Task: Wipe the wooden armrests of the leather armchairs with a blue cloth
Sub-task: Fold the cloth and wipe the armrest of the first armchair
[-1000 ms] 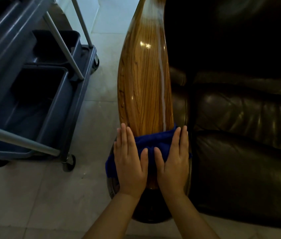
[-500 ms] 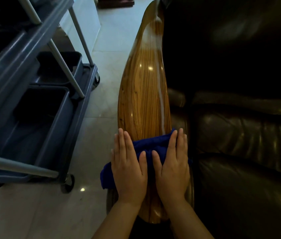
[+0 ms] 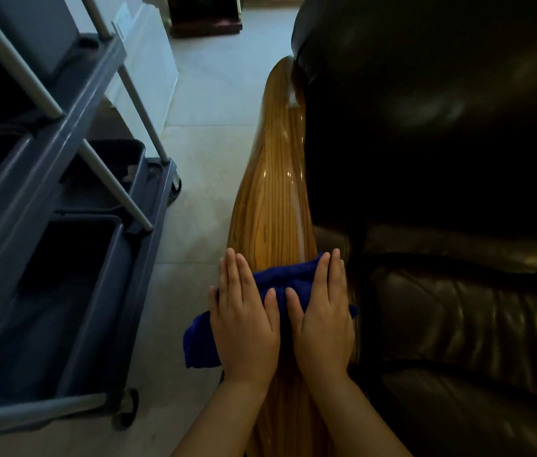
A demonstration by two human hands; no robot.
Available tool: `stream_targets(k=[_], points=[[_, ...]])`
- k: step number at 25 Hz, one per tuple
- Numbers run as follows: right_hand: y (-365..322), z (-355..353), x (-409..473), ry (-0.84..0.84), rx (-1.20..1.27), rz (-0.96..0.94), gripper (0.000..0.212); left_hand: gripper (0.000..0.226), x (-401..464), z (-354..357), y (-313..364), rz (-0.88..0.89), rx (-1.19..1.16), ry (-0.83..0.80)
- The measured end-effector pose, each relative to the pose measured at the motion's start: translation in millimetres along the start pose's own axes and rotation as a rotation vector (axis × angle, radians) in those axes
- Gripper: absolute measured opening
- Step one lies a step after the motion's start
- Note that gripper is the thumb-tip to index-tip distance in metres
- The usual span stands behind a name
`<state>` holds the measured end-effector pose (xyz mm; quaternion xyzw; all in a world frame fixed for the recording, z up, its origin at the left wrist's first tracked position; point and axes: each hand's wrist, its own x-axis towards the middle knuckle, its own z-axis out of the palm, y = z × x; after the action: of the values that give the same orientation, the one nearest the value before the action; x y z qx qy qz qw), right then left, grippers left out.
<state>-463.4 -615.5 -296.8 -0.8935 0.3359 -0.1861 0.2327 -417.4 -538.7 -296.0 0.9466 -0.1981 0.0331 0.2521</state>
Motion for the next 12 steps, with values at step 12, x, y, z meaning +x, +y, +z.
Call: stream_targets(k=[12], points=[[-30,13,130,-0.082,-0.011,-0.011,0.066,0.062,133,-4,18,0.012,-0.054,-0.092]])
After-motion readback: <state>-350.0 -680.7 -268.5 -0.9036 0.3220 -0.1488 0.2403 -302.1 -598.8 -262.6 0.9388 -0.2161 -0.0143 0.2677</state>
